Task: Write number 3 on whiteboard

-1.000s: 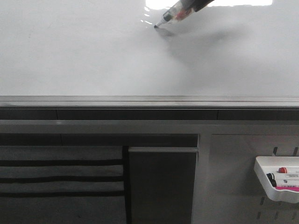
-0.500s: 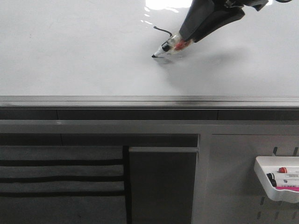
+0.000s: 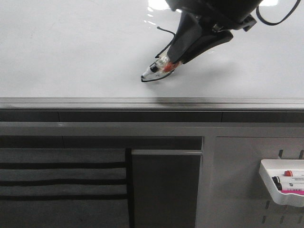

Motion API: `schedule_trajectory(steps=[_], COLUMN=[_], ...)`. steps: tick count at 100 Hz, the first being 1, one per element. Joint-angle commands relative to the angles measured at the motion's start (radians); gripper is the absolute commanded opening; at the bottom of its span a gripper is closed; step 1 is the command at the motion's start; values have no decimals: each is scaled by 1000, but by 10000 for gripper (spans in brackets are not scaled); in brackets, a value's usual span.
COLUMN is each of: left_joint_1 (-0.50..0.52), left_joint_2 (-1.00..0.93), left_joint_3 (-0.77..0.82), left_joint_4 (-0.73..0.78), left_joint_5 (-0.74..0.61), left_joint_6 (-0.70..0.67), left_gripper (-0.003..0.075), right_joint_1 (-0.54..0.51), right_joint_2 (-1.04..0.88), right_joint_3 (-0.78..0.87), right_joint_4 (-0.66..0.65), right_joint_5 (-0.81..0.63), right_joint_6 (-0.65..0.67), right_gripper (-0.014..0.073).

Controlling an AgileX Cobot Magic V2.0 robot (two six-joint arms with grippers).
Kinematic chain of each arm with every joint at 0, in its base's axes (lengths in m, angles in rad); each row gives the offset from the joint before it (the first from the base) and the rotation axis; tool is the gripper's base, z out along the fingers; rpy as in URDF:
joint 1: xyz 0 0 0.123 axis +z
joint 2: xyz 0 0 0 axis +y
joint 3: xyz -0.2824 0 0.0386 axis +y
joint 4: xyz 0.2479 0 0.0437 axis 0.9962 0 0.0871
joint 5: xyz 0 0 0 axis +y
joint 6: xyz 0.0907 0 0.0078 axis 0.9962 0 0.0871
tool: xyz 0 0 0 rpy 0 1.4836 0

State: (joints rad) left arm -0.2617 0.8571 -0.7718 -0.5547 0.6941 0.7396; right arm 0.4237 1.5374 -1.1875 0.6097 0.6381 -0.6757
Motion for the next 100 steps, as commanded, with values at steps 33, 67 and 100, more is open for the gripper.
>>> schedule_trajectory(steps=[33, 67, 100], left_joint_1=[4, 4, -48], left_joint_2=[-2, -2, 85], left_joint_3=[-25, -25, -56], left_joint_4=[-36, -36, -136], left_joint_5=[-50, -50, 35], left_joint_6=[-10, -10, 214], left_gripper=[417, 417, 417], right_joint_1=[23, 23, 23], right_joint_2=[-360, -399, -399], right_joint_3=[205, 201, 167], right_joint_4=[260, 253, 253], right_joint_5=[96, 209, 233], right_joint_6=[-462, -527, -675], right_gripper=[7, 7, 7])
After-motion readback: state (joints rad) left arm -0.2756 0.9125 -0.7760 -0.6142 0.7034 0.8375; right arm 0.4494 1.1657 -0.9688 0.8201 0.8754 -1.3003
